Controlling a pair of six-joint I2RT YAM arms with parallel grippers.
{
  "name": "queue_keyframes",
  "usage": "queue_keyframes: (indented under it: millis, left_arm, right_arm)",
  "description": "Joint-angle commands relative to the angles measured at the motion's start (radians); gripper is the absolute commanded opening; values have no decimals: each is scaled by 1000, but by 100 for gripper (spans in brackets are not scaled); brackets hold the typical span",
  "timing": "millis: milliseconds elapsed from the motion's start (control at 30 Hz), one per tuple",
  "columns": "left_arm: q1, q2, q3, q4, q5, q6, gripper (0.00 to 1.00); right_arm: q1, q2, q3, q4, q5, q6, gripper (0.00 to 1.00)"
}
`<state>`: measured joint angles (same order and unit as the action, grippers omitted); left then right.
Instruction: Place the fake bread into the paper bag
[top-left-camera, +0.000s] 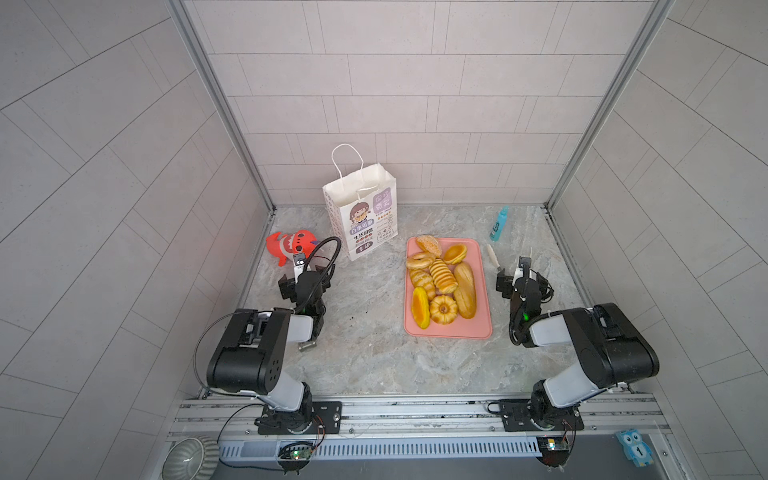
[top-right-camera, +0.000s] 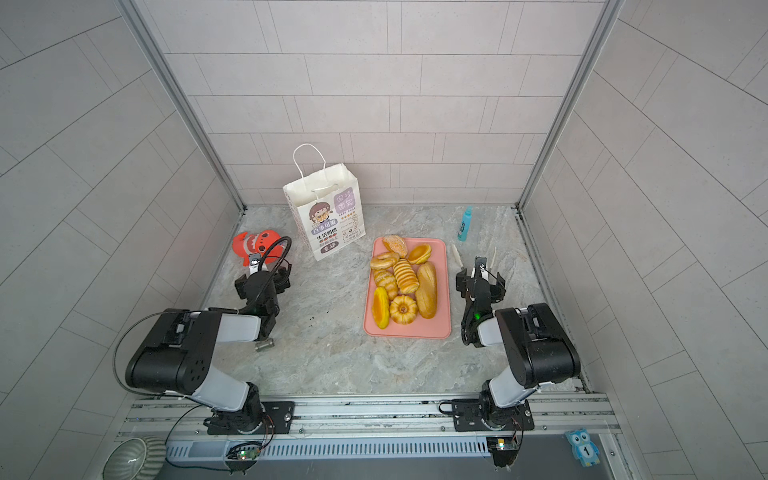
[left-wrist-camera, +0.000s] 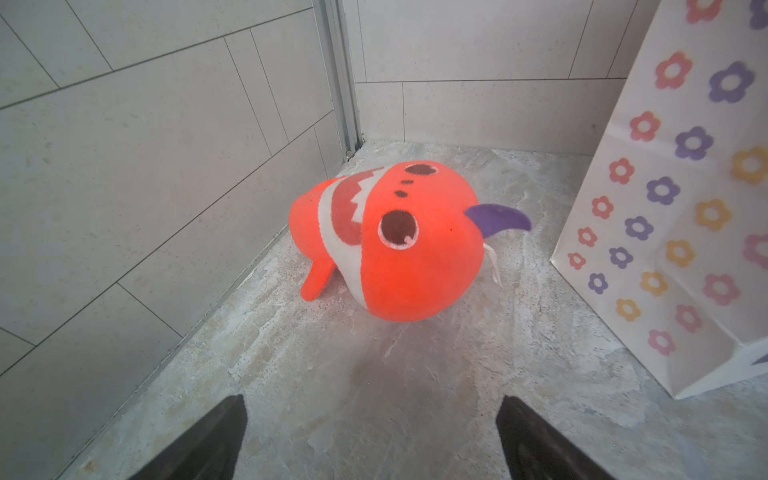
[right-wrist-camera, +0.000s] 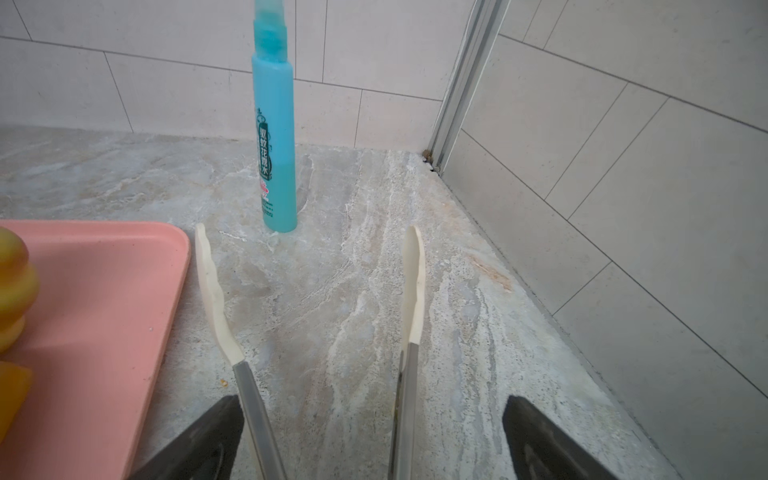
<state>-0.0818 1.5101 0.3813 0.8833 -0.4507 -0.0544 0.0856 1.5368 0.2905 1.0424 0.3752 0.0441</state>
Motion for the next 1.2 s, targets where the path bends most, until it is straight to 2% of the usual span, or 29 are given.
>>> queue_keyframes:
  millis: [0, 133, 200, 367, 433, 533, 600, 633, 733, 833, 900, 1000, 1100, 1167]
  left_arm:
    - [-4, -89, 19, -99, -34, -15, 100]
    - [-6, -184, 39, -198, -69, -30, 100]
    - [-6, -243, 80, -309, -109, -65, 100]
    - [-7, -384, 201, -617, -151, -152, 100]
    - [-6, -437, 253, -770, -179, -243, 100]
    - [-3, -498, 333, -956, -170, -364, 100]
    - [3, -509, 397, -1069, -108, -384, 100]
    - [13, -502, 449, -1143, -62, -397, 100]
    - [82, -452, 605, -1357, 145, -412, 100]
    - [156, -367, 764, -1528, 355, -414, 100]
    - [171, -320, 846, -1592, 427, -401, 100]
    - [171, -255, 950, -1645, 484, -376, 98]
    - [169, -171, 1065, -1669, 569, -327, 99]
    - [167, -104, 1142, -1692, 601, -303, 99]
  right_arm:
    - [-3, -80, -18, -1, 44, 20, 99]
    - [-3, -263, 21, -216, 54, 29, 99]
    - [-3, -360, 45, -336, 71, 74, 99]
    - [-4, -589, 226, -941, 190, 339, 99]
    - [-3, -621, 312, -1123, 147, 356, 99]
    - [-4, -639, 447, -1369, 9, 398, 99]
    - [-4, -657, 499, -1476, -119, 391, 99]
    - [-4, -671, 524, -1526, -147, 408, 99]
    - [-5, -771, 543, -1597, -158, 467, 99]
    - [-4, -956, 511, -1642, -121, 546, 99]
    - [-6, -1045, 492, -1618, -164, 537, 99]
    - [-4, -1017, 561, -1686, -191, 520, 93]
    - [-5, -885, 667, -1774, -257, 449, 83]
    - [-4, -776, 738, -1823, -334, 404, 59]
